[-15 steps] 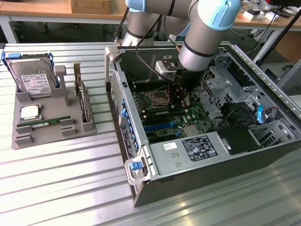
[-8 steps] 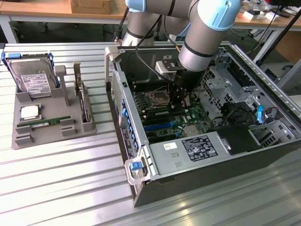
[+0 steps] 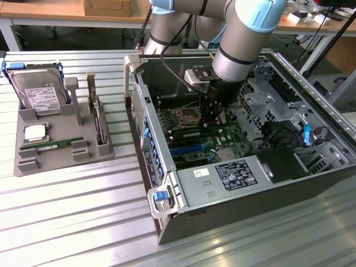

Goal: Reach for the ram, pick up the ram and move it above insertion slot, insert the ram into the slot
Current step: 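Insert the ram into the slot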

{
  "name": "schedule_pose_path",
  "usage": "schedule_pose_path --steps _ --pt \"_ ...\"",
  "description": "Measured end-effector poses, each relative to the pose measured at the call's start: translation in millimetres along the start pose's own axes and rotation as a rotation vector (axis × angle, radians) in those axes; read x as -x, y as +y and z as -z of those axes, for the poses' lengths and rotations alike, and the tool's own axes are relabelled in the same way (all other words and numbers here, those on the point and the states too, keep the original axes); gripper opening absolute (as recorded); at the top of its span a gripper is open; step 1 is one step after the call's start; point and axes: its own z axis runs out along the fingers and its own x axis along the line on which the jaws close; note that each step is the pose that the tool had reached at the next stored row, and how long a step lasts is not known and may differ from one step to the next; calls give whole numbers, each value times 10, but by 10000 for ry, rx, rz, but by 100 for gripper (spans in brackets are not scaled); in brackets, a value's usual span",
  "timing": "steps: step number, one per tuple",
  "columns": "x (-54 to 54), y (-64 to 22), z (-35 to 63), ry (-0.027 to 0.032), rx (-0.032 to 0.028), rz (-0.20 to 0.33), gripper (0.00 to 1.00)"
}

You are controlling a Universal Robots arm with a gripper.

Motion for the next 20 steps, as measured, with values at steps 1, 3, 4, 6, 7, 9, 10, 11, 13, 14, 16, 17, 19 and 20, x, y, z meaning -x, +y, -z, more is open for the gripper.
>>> schedule_pose_path --steps 1,3,4,6,7,9,10,11,13,14,16,17,19,20 --pt "1 1 25 -3 -1 0 19" --pt "3 2 48 -3 -2 1 18" --pt "2 -9 48 -4 2 1 10" --pt "-3 -70 52 -1 44 -1 10" --pt "-6 -113 54 -2 76 -2 10" --pt "-14 -222 60 -2 155 -3 10" --pt "-20 -311 64 -2 218 -3 10" --pt "-27 -437 71 -2 299 -5 10" --pt "-36 -677 84 -3 431 -6 10" --pt "-41 -842 93 -4 498 -6 10" --pt "-43 -979 108 -6 536 -6 10" --pt "-43 -988 176 -7 536 -6 10" --pt "-41 -980 334 -7 536 -7 10" --pt "-41 -979 346 -15 536 -6 10"
